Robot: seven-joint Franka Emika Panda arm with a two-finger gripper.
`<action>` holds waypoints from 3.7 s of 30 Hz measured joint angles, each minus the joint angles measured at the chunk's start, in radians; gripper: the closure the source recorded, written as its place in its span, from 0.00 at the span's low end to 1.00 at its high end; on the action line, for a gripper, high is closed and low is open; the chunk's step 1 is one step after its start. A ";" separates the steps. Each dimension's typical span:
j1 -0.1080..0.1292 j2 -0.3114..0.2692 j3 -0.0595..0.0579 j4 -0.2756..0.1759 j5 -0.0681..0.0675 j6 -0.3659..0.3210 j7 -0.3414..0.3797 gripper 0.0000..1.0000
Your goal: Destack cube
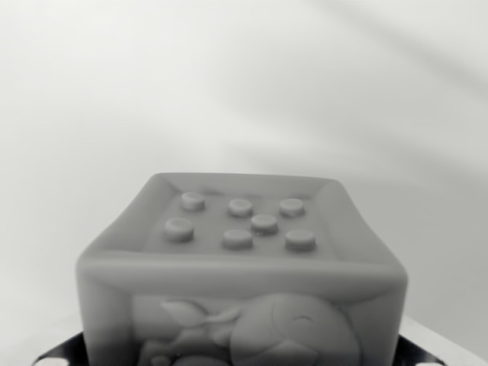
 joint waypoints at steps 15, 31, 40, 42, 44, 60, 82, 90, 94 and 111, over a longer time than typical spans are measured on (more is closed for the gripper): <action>-0.001 0.109 0.003 0.019 0.003 0.090 -0.003 1.00; -0.006 0.182 0.007 0.039 0.004 0.144 -0.003 1.00; -0.006 0.199 0.008 0.044 0.004 0.157 -0.003 1.00; -0.006 0.200 0.008 0.044 0.004 0.158 -0.003 0.00; -0.006 0.200 0.008 0.044 0.004 0.158 -0.003 0.00; -0.006 0.200 0.008 0.045 0.004 0.158 -0.003 0.00; -0.006 0.193 0.008 0.043 0.004 0.153 -0.003 0.00; -0.006 0.151 0.008 0.032 0.004 0.124 -0.003 0.00; -0.006 0.120 0.008 0.024 0.004 0.102 -0.003 0.00; -0.006 -0.048 0.006 -0.003 0.001 -0.036 -0.002 0.00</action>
